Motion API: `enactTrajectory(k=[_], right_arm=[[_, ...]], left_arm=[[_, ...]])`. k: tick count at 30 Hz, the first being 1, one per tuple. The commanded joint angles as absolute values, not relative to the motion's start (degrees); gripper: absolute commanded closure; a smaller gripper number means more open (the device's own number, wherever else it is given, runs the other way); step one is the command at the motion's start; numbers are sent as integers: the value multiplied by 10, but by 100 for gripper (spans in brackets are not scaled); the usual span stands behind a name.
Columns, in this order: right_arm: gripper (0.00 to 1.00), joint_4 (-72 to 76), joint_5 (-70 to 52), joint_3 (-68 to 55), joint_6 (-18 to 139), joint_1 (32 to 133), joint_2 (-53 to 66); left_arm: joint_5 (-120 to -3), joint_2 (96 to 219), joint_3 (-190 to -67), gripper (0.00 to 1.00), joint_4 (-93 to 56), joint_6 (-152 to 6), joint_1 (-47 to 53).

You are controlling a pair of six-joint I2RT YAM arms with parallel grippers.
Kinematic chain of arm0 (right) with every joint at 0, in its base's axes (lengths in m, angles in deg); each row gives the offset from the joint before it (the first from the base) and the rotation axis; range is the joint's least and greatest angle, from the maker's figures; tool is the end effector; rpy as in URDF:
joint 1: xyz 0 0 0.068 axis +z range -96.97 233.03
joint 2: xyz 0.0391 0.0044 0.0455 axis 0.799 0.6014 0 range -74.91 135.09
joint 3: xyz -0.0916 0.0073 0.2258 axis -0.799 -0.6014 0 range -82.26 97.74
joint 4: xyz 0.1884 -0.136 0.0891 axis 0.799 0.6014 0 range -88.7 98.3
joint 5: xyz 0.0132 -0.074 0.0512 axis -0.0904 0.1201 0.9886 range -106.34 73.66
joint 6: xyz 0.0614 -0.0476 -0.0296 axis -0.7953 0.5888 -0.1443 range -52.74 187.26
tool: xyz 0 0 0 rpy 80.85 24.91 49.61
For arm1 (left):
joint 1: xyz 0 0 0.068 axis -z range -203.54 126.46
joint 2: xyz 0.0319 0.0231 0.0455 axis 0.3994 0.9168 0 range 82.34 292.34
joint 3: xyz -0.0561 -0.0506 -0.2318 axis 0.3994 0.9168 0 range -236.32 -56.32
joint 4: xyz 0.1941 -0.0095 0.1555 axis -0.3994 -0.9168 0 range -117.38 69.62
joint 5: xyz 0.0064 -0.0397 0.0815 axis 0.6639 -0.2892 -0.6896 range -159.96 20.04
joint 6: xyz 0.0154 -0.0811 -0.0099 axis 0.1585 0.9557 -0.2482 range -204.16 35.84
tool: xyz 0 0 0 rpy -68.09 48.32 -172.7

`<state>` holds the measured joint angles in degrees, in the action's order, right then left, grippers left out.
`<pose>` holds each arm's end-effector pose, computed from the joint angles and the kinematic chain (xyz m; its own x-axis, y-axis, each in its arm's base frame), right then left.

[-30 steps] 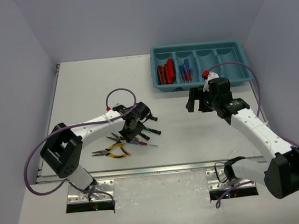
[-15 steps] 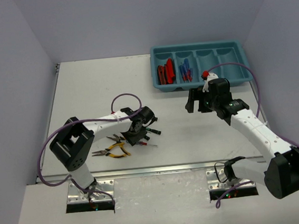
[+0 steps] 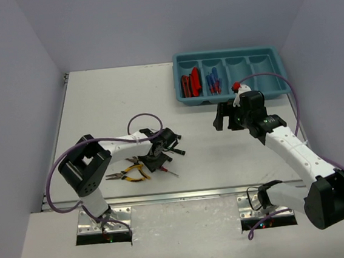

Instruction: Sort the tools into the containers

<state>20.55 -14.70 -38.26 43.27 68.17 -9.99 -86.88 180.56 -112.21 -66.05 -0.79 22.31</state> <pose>0.2606 0.0725 0.2041 -0.6837 0.2360 -0.6905 -0.0046 0.9448 0.3275 0.2034 -0.1790 0.0901 -0.7551 -0.5865 -0.2929 -0.6131 0.7900 -0.0011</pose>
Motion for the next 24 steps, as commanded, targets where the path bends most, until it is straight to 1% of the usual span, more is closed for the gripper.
enactTrajectory(k=[1, 2, 5, 7, 8, 9, 11, 13, 14, 16, 18, 20, 22, 23, 24], right_arm=[[1, 182, -141, -386, 436, 682, -120], [1, 182, -139, -386, 436, 682, -122], [1, 182, -122, -386, 436, 682, -126], [1, 169, -71, -388, 448, 682, -131], [1, 163, -46, -391, 451, 682, -134], [1, 151, -4, -391, 456, 682, -134], [1, 114, 155, -398, 455, 682, -133], [1, 70, 253, -405, 428, 682, -130], [1, 55, 283, -409, 418, 683, -129], [1, -29, 361, -430, 360, 688, -138], [1, -81, 387, -452, 323, 704, -142], [1, -125, 393, -459, 298, 742, -147], [1, -131, 384, -460, 297, 760, -151], [2, -149, 368, -467, 291, 795, -153], [2, -166, 367, -468, 279, 798, -153]], left_arm=[[-858, 1794, -1094, 70, -646, 3, 231], [-856, 1792, -1092, 75, -645, 2, 232], [-854, 1777, -1089, 86, -645, 0, 238], [-862, 1753, -1091, 97, -653, 4, 251], [-872, 1736, -1094, 99, -660, 4, 261], [-873, 1736, -1094, 100, -667, 4, 261], [-900, 1692, -1110, 100, -688, 8, 287], [-926, 1652, -1122, 100, -692, -1, 309], [-938, 1636, -1126, 100, -689, -5, 317], [-973, 1594, -1130, 100, -662, -47, 331], [-994, 1550, -1118, 100, -599, -90, 333], [-993, 1511, -1093, 100, -480, -187, 333], [-984, 1481, -1086, 100, -402, -247, 332], [-962, 1452, -1072, 100, -351, -284, 332], [-960, 1450, -1072, 100, -325, -302, 332]])
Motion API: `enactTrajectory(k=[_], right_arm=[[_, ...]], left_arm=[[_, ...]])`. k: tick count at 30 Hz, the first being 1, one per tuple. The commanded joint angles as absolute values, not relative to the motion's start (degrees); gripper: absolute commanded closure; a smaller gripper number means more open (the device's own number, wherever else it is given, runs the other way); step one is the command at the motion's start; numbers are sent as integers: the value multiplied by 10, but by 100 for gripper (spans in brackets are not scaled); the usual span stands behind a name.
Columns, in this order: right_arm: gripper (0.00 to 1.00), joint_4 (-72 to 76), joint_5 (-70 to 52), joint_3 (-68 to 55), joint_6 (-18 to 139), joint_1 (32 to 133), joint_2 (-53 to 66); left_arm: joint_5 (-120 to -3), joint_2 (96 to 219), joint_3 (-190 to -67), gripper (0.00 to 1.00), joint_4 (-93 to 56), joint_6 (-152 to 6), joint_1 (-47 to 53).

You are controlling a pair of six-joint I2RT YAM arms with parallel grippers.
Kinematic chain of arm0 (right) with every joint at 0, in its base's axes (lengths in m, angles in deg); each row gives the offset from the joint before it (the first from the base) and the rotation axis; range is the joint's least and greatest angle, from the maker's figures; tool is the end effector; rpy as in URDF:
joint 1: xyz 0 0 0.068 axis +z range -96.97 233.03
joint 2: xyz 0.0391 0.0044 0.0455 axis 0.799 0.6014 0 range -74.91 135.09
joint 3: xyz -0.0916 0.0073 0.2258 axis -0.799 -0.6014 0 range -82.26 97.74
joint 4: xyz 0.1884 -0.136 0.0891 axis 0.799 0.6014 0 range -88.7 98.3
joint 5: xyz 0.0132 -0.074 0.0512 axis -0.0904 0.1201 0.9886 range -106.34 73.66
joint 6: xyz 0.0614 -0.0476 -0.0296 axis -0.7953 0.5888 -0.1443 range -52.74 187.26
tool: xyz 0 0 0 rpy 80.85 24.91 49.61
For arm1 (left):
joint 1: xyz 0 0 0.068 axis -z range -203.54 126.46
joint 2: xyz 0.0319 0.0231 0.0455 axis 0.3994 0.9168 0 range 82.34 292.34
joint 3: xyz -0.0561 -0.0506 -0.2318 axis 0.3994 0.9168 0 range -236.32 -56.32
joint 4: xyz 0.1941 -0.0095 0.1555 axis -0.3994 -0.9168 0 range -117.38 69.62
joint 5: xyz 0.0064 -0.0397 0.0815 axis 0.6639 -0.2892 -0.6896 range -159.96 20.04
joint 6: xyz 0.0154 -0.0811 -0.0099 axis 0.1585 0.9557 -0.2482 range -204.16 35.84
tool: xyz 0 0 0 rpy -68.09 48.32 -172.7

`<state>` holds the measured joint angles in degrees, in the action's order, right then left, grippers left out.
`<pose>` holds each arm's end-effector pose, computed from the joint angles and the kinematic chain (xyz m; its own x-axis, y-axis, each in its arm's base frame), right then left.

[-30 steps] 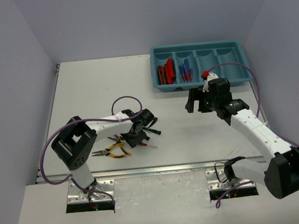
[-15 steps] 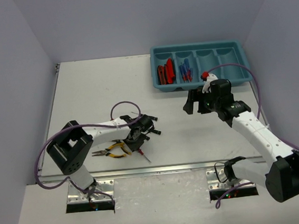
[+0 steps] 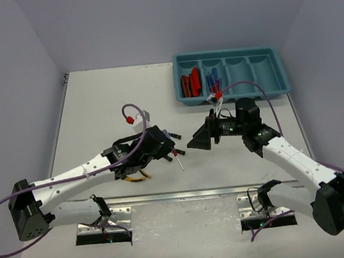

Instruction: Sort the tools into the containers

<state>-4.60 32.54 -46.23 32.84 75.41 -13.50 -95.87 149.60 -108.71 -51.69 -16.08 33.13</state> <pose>0.2175 0.1486 0.2332 -0.7672 0.0861 -0.6356 -0.5739 0.3504 0.7401 0.1724 -0.2041 0.2273 -0.6910 -0.4681 -0.5509 -0.1494 0.8381 -0.5247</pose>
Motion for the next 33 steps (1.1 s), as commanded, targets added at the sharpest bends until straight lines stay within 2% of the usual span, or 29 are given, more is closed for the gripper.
enactTrajectory(k=[1, 3, 6, 11, 12, 14, 15, 16, 19, 20, 23, 27, 30, 31, 33], right_arm=[[7, -201, 364, -485, 259, 814, -154], [15, -258, 357, -499, 227, 831, -153], [37, -268, 314, -501, 234, 860, -146], [44, -264, 282, -488, 236, 873, -128], [52, -267, 278, -487, 236, 874, -124], [92, -270, 272, -486, 236, 875, -121], [100, -268, 264, -488, 236, 875, -122], [100, -260, 253, -489, 240, 875, -124], [100, -203, 184, -475, 265, 874, -127], [100, -179, 155, -466, 276, 873, -125], [100, -100, 62, -435, 310, 866, -112], [100, 61, -68, -348, 366, 806, -58], [100, 127, -103, -245, 397, 716, 34], [100, 148, -124, -215, 411, 702, 42], [100, 202, -172, -142, 446, 678, 133]], left_arm=[[-944, 1438, -1067, 100, -297, -322, 332], [-921, 1428, -1063, 100, -253, -353, 332], [-862, 1425, -1058, 100, -185, -373, 332], [-821, 1414, -1036, 100, -132, -374, 332], [-820, 1412, -1033, 100, -128, -376, 332], [-819, 1410, -1033, 97, -128, -382, 332], [-820, 1411, -1033, 88, -129, -389, 332], [-824, 1411, -1034, 73, -133, -393, 332], [-881, 1416, -1058, 7, -193, -398, 332], [-913, 1419, -1077, 0, -234, -398, 332], [-1019, 1430, -1143, 0, -366, -404, 332], [-1184, 1440, -1245, 0, -595, -329, 332], [-1237, 1432, -1284, 0, -717, -316, 331], [-1245, 1429, -1287, 0, -738, -311, 330], [-1251, 1418, -1275, 0, -771, -295, 330]])
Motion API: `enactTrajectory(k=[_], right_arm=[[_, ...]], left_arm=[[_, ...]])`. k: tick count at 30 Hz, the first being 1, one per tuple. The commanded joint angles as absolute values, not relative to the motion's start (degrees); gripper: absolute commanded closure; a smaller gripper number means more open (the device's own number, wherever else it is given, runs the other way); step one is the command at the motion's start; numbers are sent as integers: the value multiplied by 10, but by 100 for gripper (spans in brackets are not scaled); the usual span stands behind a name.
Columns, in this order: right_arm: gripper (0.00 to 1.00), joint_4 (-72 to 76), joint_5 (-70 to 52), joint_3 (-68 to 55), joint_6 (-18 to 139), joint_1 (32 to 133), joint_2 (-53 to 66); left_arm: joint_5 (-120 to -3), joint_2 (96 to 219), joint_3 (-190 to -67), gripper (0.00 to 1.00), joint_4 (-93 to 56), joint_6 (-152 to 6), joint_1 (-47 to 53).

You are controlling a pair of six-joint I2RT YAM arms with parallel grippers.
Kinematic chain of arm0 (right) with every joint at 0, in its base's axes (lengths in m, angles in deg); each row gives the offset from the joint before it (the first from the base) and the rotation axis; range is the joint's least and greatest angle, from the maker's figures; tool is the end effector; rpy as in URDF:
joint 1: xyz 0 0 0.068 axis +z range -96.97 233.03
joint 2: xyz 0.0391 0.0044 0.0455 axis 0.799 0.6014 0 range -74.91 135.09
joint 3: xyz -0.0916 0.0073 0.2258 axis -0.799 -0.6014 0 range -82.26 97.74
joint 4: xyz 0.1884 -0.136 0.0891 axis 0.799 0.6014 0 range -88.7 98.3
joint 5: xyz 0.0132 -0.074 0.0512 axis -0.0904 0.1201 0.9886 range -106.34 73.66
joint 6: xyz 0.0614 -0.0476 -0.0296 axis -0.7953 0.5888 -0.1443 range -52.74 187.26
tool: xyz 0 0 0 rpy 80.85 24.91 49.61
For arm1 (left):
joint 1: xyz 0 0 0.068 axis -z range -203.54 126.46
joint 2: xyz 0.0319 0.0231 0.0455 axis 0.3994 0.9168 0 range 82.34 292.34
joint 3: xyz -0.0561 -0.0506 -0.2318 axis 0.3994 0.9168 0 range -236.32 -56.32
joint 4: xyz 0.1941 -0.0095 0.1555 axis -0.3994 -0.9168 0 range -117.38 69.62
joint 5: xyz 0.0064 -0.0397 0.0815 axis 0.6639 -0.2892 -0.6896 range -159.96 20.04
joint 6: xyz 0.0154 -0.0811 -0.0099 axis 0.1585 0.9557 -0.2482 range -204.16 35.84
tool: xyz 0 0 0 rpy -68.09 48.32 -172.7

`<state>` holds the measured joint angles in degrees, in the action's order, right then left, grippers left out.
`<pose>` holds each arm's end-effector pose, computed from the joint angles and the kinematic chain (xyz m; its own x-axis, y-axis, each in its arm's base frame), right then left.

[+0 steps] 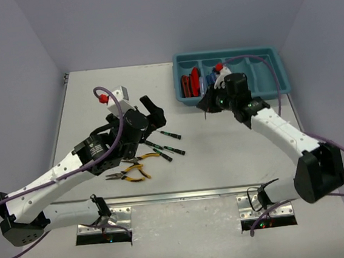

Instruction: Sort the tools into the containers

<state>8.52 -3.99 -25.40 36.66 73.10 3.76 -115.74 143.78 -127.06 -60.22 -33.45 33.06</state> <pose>0.3121 0.1304 0.2421 -0.6525 0.2910 -0.6997 -0.2077 0.8193 0.5344 0.1725 -0.1669 0.3522 -0.3648 -0.4275 -0.8272 -0.0630 0.8977 -0.4361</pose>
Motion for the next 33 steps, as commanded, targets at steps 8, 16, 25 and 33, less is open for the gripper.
enactTrajectory(k=[8, 16, 25, 33], right_arm=[[81, 383, -234, 301, 524, 629, 481], [44, 438, -251, 429, 541, 629, 527], [42, 367, -175, 179, 577, 724, 338], [40, 267, -137, -43, 623, 872, 203]], left_arm=[[-1228, 1403, -1195, 0, -785, -320, 268], [-1179, 1417, -1195, 0, -757, -385, 184], [-1237, 1362, -1204, 0, -805, -408, 184], [-1182, 1288, -1101, 0, -709, -434, 184]])
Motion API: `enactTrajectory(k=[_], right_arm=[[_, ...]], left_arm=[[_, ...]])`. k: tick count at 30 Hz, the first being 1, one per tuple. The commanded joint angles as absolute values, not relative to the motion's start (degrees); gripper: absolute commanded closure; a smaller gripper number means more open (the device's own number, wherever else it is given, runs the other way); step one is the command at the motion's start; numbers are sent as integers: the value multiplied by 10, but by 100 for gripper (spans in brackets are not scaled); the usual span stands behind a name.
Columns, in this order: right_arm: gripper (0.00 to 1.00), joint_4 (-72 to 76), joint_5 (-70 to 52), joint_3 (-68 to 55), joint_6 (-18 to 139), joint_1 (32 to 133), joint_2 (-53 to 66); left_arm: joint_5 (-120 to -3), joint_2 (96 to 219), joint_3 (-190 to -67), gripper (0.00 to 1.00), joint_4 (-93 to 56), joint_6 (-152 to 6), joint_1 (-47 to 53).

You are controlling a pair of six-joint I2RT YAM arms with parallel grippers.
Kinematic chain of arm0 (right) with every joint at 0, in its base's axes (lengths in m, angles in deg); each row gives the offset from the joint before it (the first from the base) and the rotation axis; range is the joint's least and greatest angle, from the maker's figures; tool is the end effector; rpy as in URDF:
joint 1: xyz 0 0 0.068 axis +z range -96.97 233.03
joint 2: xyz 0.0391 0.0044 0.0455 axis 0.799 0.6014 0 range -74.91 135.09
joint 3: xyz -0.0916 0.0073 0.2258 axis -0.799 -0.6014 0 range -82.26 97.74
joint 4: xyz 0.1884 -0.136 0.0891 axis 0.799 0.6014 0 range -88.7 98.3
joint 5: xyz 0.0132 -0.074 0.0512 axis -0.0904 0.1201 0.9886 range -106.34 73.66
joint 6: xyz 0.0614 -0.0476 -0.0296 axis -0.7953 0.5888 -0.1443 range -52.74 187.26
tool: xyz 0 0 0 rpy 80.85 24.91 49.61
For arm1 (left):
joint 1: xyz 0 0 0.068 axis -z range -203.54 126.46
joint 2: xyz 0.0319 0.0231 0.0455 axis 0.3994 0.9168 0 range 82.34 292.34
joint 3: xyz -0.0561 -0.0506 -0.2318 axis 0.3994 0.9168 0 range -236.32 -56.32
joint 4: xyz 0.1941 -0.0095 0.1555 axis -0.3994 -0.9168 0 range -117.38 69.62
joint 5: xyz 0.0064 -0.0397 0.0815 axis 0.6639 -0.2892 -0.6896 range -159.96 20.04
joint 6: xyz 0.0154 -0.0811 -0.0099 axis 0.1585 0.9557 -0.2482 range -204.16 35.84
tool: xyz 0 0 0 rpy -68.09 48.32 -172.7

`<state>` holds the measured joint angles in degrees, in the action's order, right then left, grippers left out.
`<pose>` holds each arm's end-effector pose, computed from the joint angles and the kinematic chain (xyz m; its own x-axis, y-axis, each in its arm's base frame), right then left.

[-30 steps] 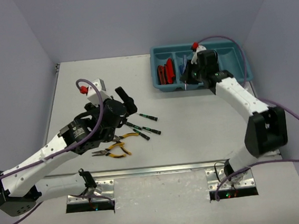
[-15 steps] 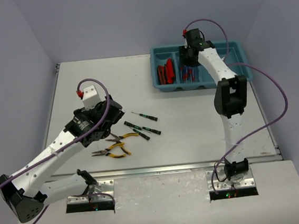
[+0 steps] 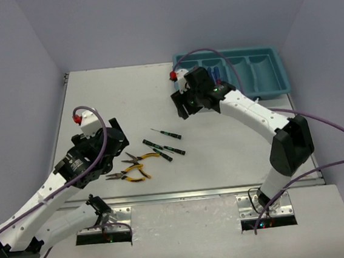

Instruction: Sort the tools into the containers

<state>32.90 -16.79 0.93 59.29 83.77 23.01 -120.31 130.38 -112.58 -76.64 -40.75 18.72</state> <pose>0.3378 0.2001 0.2382 -0.6860 -0.2467 -0.6845 -0.4153 0.9052 0.0901 0.1595 -0.0693 0.2905 -0.4328 -0.1993 -0.8792 -0.3433 0.9382 -0.0437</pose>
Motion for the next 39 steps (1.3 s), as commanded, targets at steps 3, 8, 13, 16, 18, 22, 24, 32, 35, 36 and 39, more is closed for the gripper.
enactTrajectory(k=[3, 8, 13, 16, 18, 22, 24, 32, 35, 36, 39], right_arm=[[41, 251, -119, -73, 661, 914, 204], [44, 268, -136, -49, 735, 962, 263], [55, 317, -152, 43, 781, 972, 351], [56, 348, -174, 97, 777, 975, 407], [56, 344, -193, 108, 770, 975, 426], [53, 343, -193, 134, 783, 972, 479], [53, 352, -198, 152, 787, 971, 500], [73, 352, -198, 157, 794, 959, 559], [86, 352, -196, 153, 796, 959, 555], [93, 352, -196, 150, 795, 959, 548], [100, 348, -190, 144, 786, 954, 515]], left_arm=[[-1206, 1297, -1109, 0, -726, -416, 181], [-1216, 1291, -1111, 0, -738, -403, 176], [-1216, 1261, -1105, 0, -731, -403, 176], [-1212, 1255, -1102, 0, -723, -411, 176], [-1209, 1257, -1102, 0, -722, -412, 176], [-1203, 1269, -1102, 0, -719, -419, 176], [-1201, 1273, -1102, 0, -719, -420, 176], [-1194, 1265, -1099, 0, -709, -429, 176], [-1193, 1268, -1099, 0, -709, -431, 176], [-1192, 1269, -1099, 0, -709, -431, 176], [-1192, 1269, -1099, 0, -708, -431, 176]])
